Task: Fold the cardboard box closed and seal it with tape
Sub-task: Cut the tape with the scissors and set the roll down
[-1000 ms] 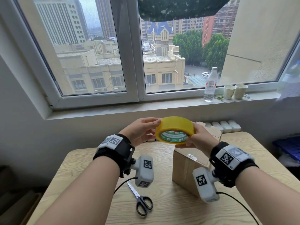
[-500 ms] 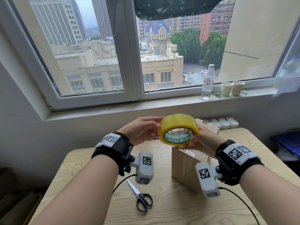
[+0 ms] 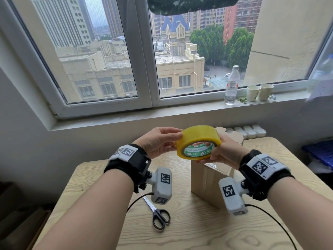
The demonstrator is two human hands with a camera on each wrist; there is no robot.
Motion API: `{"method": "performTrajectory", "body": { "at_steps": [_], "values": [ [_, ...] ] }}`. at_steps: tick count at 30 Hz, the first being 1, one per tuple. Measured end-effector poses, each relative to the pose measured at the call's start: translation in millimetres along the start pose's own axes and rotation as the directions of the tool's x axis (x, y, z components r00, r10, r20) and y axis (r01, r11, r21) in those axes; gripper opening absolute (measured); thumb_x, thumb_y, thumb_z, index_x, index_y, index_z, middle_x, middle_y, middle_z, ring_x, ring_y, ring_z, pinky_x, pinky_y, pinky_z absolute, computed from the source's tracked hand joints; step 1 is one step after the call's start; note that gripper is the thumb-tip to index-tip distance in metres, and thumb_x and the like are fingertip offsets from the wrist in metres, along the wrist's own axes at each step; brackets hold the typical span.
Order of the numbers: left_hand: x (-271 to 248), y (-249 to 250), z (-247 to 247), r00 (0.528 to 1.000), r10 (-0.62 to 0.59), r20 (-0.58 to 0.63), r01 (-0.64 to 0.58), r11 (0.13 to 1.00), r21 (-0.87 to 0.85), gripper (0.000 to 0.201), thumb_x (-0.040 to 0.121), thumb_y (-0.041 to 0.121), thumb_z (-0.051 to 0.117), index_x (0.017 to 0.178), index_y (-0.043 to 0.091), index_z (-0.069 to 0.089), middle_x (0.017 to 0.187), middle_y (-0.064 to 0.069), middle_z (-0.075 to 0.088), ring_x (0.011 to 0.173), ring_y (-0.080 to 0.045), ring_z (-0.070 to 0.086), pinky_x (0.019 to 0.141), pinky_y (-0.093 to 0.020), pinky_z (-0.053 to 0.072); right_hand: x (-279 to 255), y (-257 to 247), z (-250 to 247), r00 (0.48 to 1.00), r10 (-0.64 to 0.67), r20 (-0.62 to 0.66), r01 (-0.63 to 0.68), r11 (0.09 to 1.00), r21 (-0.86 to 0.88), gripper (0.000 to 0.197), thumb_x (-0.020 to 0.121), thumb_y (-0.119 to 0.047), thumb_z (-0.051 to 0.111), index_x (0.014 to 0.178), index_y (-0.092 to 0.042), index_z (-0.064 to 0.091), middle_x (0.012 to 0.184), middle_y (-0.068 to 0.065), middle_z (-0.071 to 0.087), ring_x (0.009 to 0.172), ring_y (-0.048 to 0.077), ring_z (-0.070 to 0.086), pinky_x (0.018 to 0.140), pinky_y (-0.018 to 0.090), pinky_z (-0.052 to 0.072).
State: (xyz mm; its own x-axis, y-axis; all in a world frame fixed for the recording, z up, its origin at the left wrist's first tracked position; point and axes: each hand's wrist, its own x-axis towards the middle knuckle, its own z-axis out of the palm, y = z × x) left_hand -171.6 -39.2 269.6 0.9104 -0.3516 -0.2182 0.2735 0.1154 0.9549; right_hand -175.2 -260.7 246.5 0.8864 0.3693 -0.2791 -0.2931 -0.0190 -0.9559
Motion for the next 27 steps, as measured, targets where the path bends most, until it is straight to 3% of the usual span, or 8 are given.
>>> {"method": "performTrajectory", "body": {
  "at_steps": [5, 9, 11, 13, 17, 20, 22, 27],
  "values": [
    [8.7, -8.4, -3.5, 0.950, 0.058, -0.306, -0.046, 0.998, 0.049, 0.027, 0.086, 0.011, 0.068, 0.109, -0.003, 0.067, 0.095, -0.013, 0.070, 0.076, -0.017, 0.066, 0.063, -0.020, 0.059, 8.9, 5.2, 7.2, 0.972, -0.177, -0.155, 0.117, 0.937, -0.330, 0.042, 0.075, 0.017, 0.058, 0.104, -0.013, 0.056, 0.107, 0.020, 0.064, 0.092, 0.036, 0.068, 0.078, 0.047, 0.059],
    [15.7, -20.0, -3.6, 0.871, 0.089, -0.482, -0.016, 0.988, 0.153, 0.023, 0.088, 0.005, 0.066, 0.107, -0.007, 0.066, 0.088, -0.017, 0.068, 0.071, -0.018, 0.063, 0.057, -0.018, 0.058, 7.4, 6.7, 17.2, 0.916, -0.362, -0.173, 0.089, 0.604, -0.792, 0.025, 0.074, -0.009, 0.068, 0.095, -0.015, 0.054, 0.081, 0.005, 0.057, 0.078, 0.024, 0.056, 0.061, 0.029, 0.044],
    [17.7, -22.6, -2.6, 0.838, 0.116, -0.533, -0.021, 0.983, 0.181, 0.016, 0.089, 0.002, 0.064, 0.102, -0.007, 0.066, 0.080, -0.013, 0.066, 0.067, -0.018, 0.063, 0.056, -0.018, 0.057, 6.5, 6.9, 22.3, 0.901, -0.391, -0.189, 0.073, 0.566, -0.821, 0.025, 0.076, -0.012, 0.065, 0.098, -0.018, 0.053, 0.080, 0.001, 0.054, 0.078, 0.021, 0.054, 0.063, 0.028, 0.040],
    [20.5, -22.5, -2.2, 0.807, 0.137, -0.574, 0.004, 0.971, 0.238, 0.006, 0.088, 0.002, 0.065, 0.090, -0.001, 0.070, 0.083, -0.014, 0.069, 0.072, -0.023, 0.068, 0.066, -0.026, 0.060, 6.8, 6.9, 25.5, 0.893, -0.405, -0.196, 0.061, 0.540, -0.839, 0.025, 0.078, -0.012, 0.064, 0.099, -0.020, 0.053, 0.084, -0.001, 0.054, 0.082, 0.022, 0.055, 0.070, 0.031, 0.044],
    [20.0, -19.2, -0.8, 0.795, 0.169, -0.582, 0.042, 0.943, 0.331, 0.023, 0.084, 0.001, 0.066, 0.066, 0.013, 0.070, 0.085, -0.016, 0.073, 0.083, -0.029, 0.072, 0.081, -0.039, 0.060, 5.3, 6.2, 27.0, 0.888, -0.418, -0.194, 0.059, 0.520, -0.852, 0.027, 0.077, -0.010, 0.063, 0.100, -0.021, 0.053, 0.091, 0.001, 0.056, 0.086, 0.024, 0.056, 0.075, 0.034, 0.046],
    [15.0, -17.3, 0.0, 0.816, 0.092, -0.571, 0.031, 0.979, 0.201, 0.007, 0.088, 0.006, 0.065, 0.091, 0.000, 0.069, 0.100, -0.019, 0.069, 0.083, -0.023, 0.068, 0.065, -0.025, 0.060, 3.2, 6.7, 28.1, 0.885, -0.427, -0.188, 0.070, 0.520, -0.852, 0.029, 0.078, -0.010, 0.063, 0.103, -0.022, 0.053, 0.096, 0.001, 0.058, 0.088, 0.024, 0.056, 0.075, 0.033, 0.045],
    [12.5, -17.6, -0.3, 0.821, 0.029, -0.571, 0.032, 0.995, 0.096, 0.025, 0.089, 0.012, 0.066, 0.107, -0.004, 0.064, 0.105, -0.018, 0.068, 0.081, -0.018, 0.066, 0.056, -0.019, 0.058, 2.2, 6.5, 31.1, 0.881, -0.443, -0.166, 0.082, 0.490, -0.868, 0.030, 0.079, -0.010, 0.064, 0.104, -0.021, 0.053, 0.101, 0.001, 0.058, 0.089, 0.022, 0.055, 0.075, 0.032, 0.043],
    [4.0, -15.1, 0.3, 0.834, -0.061, -0.548, 0.044, 0.998, -0.045, 0.019, 0.089, 0.011, 0.065, 0.105, -0.001, 0.065, 0.093, -0.013, 0.069, 0.077, -0.017, 0.065, 0.063, -0.023, 0.058, 1.3, 7.3, 37.2, 0.861, -0.490, -0.137, 0.101, 0.430, -0.897, 0.025, 0.080, -0.010, 0.063, 0.099, -0.021, 0.052, 0.116, 0.000, 0.059, 0.093, 0.022, 0.055, 0.076, 0.028, 0.038]
  ]
}}
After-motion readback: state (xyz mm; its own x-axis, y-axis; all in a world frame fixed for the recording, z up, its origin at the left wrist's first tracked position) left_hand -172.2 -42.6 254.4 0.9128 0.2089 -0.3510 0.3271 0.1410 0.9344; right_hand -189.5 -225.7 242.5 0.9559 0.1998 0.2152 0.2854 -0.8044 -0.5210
